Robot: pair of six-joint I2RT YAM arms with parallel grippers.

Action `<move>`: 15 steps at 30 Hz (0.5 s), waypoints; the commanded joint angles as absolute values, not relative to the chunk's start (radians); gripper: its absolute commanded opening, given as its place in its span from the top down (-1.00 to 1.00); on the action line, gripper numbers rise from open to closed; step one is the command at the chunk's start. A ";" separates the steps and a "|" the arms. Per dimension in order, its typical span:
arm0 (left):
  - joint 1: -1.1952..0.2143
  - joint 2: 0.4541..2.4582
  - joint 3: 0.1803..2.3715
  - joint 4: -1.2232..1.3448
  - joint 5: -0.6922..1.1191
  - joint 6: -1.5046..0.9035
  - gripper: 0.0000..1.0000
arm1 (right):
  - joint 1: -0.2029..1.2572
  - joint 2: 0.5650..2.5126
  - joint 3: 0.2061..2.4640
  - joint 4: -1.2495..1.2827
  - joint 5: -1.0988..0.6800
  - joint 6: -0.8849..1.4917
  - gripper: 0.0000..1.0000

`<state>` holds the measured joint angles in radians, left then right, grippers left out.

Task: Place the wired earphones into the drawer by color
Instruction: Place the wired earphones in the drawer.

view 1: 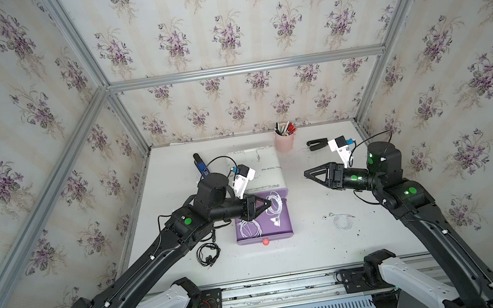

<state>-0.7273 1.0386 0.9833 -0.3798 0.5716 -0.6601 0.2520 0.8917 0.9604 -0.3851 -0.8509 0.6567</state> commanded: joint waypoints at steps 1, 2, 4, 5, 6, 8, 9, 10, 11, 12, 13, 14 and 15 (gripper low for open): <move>-0.735 1.003 0.934 -0.427 0.478 -0.693 0.69 | 0.252 0.890 0.957 -0.339 -0.859 0.667 -0.56; -0.737 0.992 0.912 -0.424 0.448 -0.707 0.69 | 0.252 0.889 0.955 -0.338 -0.859 0.666 -0.56; -0.739 0.977 0.872 -0.415 0.402 -0.729 0.68 | 0.253 0.885 0.955 -0.335 -0.860 0.666 -0.56; -0.738 0.970 0.852 -0.405 0.375 -0.745 0.67 | 0.252 0.885 0.953 -0.336 -0.858 0.666 -0.56; -0.738 0.965 0.837 -0.396 0.365 -0.757 0.67 | 0.252 0.885 0.953 -0.339 -0.858 0.665 -0.56; -0.739 0.963 0.812 -0.389 0.301 -0.788 0.67 | 0.252 0.882 0.949 -0.348 -0.855 0.660 -0.56; -0.738 0.962 0.802 -0.382 0.286 -0.799 0.68 | 0.252 0.880 0.947 -0.353 -0.853 0.657 -0.56; -0.739 0.960 0.789 -0.372 0.268 -0.814 0.68 | 0.252 0.878 0.946 -0.357 -0.852 0.654 -0.56; -0.741 0.957 0.778 -0.365 0.253 -0.828 0.68 | 0.252 0.875 0.941 -0.359 -0.850 0.652 -0.56; -0.740 0.953 0.771 -0.356 0.245 -0.836 0.68 | 0.252 0.871 0.937 -0.359 -0.851 0.652 -0.56; -0.741 0.950 0.763 -0.344 0.235 -0.845 0.68 | 0.252 0.868 0.931 -0.359 -0.850 0.653 -0.56; -0.741 0.950 0.759 -0.334 0.232 -0.847 0.68 | 0.252 0.864 0.926 -0.357 -0.850 0.653 -0.56; -0.740 0.953 0.761 -0.333 0.228 -0.850 0.68 | 0.252 0.862 0.922 -0.358 -0.849 0.652 -0.56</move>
